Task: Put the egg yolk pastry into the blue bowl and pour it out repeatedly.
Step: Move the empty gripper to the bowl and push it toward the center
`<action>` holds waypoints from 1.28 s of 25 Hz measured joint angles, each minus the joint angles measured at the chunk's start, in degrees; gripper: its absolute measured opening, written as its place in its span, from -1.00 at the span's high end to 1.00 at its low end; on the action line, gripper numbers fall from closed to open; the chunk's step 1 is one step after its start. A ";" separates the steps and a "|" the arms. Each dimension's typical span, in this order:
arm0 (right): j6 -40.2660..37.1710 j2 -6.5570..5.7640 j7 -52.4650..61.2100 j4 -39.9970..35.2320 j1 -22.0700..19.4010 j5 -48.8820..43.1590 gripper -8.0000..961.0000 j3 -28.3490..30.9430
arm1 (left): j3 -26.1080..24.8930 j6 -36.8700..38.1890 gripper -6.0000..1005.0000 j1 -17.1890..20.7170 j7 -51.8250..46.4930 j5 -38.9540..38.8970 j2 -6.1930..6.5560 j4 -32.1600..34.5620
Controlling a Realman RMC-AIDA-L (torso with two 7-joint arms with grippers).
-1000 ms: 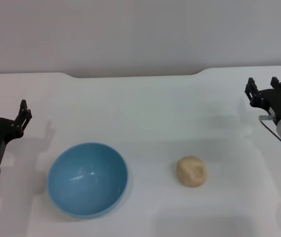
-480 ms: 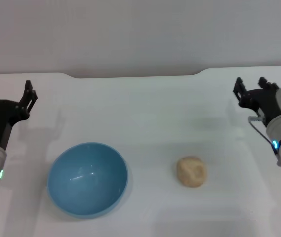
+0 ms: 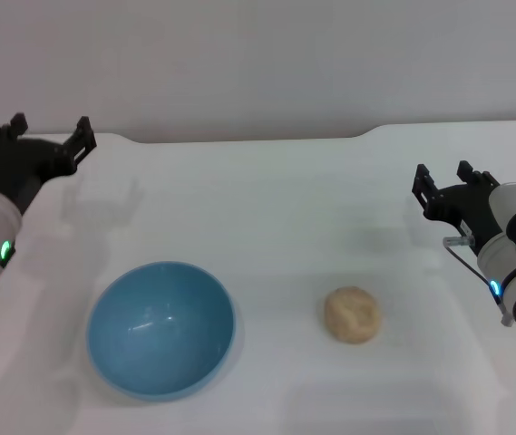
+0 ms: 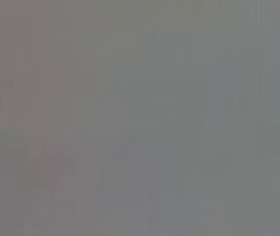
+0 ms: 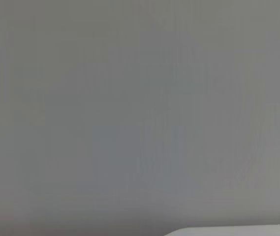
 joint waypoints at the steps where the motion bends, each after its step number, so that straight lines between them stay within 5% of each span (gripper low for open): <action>1: 0.03 0.01 0.00 0.08 -0.06 0.02 -0.16 -0.27 | -2.44 3.40 -0.72 0.19 0.19 1.97 -0.09 1.46; 5: 0.02 0.01 0.00 0.06 -0.12 0.05 -0.16 -0.41 | -14.22 19.85 -0.72 1.27 1.99 11.56 -2.17 10.34; 11: -0.28 0.06 0.00 -0.20 -0.20 0.09 -0.16 -0.51 | -24.25 40.19 -0.72 2.26 7.11 17.53 -5.36 22.53; 27: -0.37 0.06 -0.08 0.02 -0.74 -0.10 -0.16 -0.48 | -32.55 85.32 -0.72 0.28 11.64 19.42 -5.74 42.99; 32: -0.39 -0.30 -0.62 0.57 -1.09 -0.51 -0.16 -0.49 | -32.63 98.20 -0.72 -4.46 3.85 26.45 -5.82 43.93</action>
